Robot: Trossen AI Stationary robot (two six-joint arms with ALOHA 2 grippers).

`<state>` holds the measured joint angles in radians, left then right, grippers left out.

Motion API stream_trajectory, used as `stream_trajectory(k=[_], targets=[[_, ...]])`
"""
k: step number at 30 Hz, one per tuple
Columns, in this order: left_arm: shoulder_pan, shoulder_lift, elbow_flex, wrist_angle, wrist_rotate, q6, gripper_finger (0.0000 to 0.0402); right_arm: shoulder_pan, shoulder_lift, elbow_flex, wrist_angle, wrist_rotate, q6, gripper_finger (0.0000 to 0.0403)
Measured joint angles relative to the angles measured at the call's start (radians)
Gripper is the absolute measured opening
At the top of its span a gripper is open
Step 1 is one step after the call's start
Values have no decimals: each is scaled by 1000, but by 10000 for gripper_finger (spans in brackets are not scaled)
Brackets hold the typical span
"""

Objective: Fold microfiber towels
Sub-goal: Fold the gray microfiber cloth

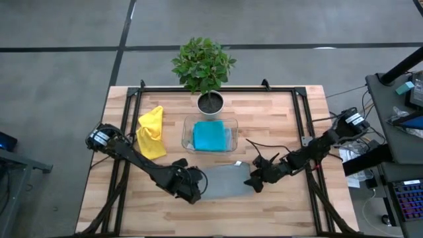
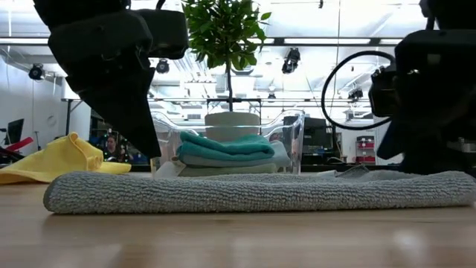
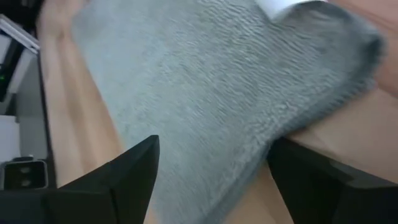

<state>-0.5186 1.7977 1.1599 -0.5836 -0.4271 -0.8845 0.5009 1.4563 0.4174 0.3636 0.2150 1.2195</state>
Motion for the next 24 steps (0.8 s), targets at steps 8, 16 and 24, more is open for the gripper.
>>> stream_trajectory(k=[8, 16, 24], targets=[[2, 0, 1, 0, 0, 2, 127, -37, 80, 1, 141, -4, -39, 258], [2, 0, 0, 1, -18, 1, 127, -37, 42, 0, 137, 70, -74, 152], [2, 0, 1, 1, -30, 23, 127, -39, 36, 0, 139, 110, -157, 17]])
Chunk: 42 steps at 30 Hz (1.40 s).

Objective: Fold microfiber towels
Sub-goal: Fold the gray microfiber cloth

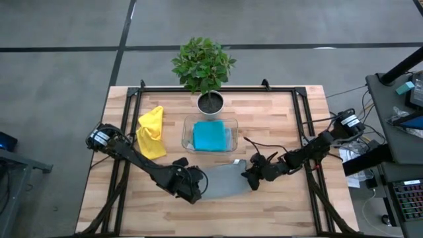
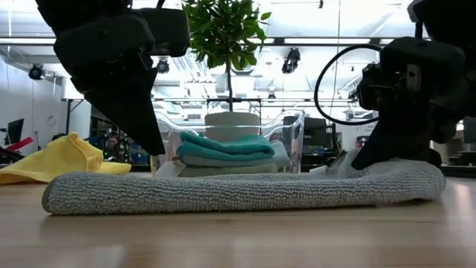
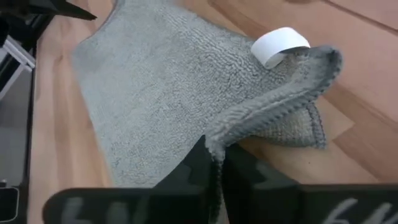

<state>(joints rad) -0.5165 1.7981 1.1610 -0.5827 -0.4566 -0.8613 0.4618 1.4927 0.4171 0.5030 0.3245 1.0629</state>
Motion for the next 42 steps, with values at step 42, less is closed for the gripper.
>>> stream_trajectory(k=[42], targets=[[122, 253, -2, 705, 36, 352, 127, -5, -378, 382, -1305, -67, 8, 9]])
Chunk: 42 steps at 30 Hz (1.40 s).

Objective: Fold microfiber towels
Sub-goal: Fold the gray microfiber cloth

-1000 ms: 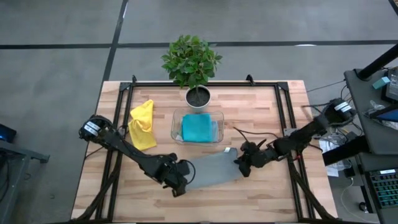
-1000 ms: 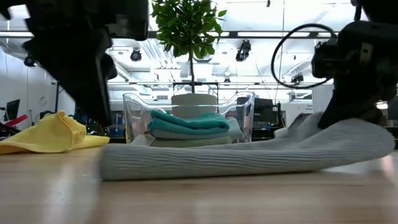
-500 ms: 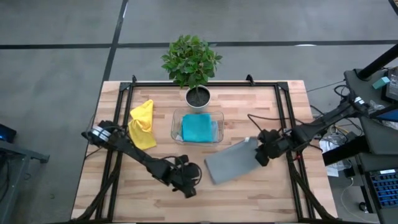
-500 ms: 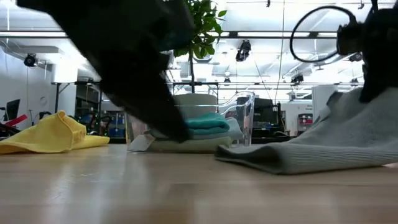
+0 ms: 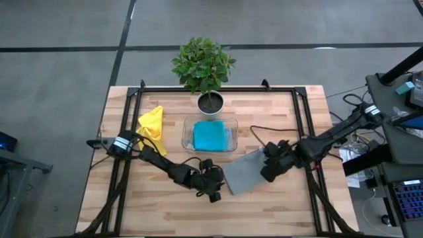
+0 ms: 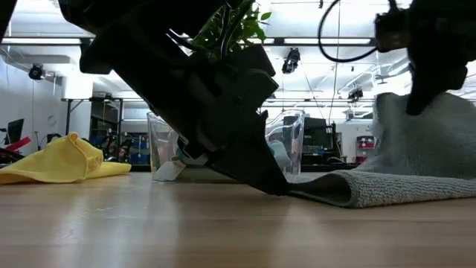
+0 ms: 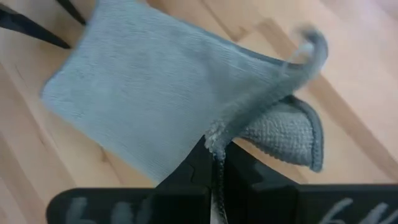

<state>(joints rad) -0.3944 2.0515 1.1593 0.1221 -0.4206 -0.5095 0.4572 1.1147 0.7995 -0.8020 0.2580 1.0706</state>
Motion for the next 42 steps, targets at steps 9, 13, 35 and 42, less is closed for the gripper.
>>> stream_trajectory(k=[9, 13, 35, 42], targets=[[1, 17, 0, 8, -8, 2, 127, 0, 275, 161, 54, -4, -49, 9], [1, 18, 0, 7, -7, 2, 127, 0, 406, 255, 60, -3, -98, 9], [2, 20, 0, 11, -4, -3, 127, -35, 738, 569, 52, 25, -263, 16], [2, 21, -1, 25, -4, -3, 127, -35, 738, 569, 54, 23, -262, 86]])
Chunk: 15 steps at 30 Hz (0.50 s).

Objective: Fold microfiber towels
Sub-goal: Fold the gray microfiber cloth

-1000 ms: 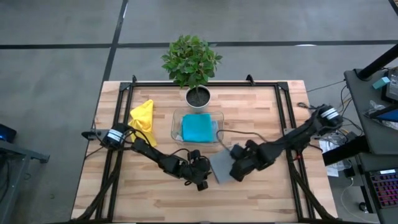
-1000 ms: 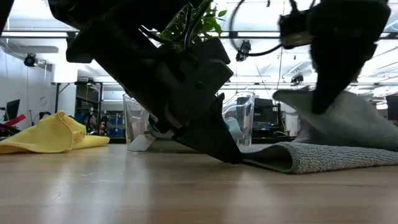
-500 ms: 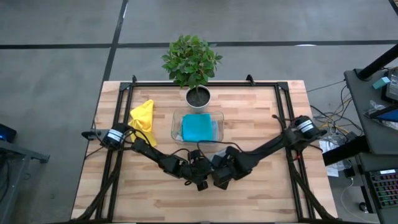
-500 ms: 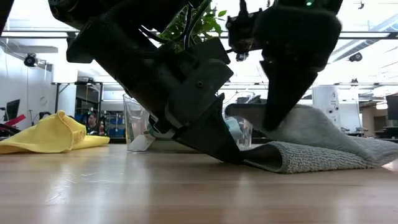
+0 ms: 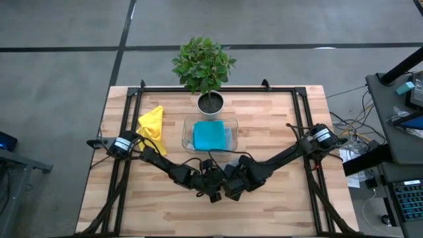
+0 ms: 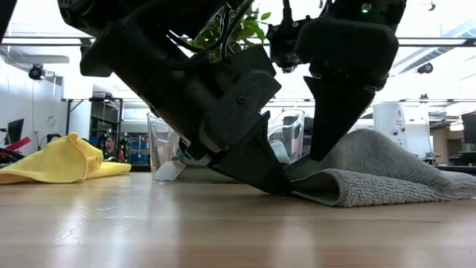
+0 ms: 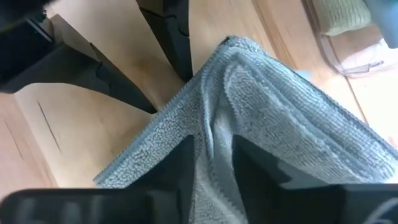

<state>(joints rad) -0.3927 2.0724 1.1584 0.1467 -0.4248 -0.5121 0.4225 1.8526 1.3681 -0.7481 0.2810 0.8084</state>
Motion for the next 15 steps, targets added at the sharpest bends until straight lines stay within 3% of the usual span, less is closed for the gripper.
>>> stream_trajectory(k=[8, 15], targets=[[0, 0, 0, 2, 2, 1, 127, 1, -65, 0, -18, -4, -68, 170], [0, 0, 0, 3, 3, 2, 127, 46, -212, -32, -163, 8, -113, 188]])
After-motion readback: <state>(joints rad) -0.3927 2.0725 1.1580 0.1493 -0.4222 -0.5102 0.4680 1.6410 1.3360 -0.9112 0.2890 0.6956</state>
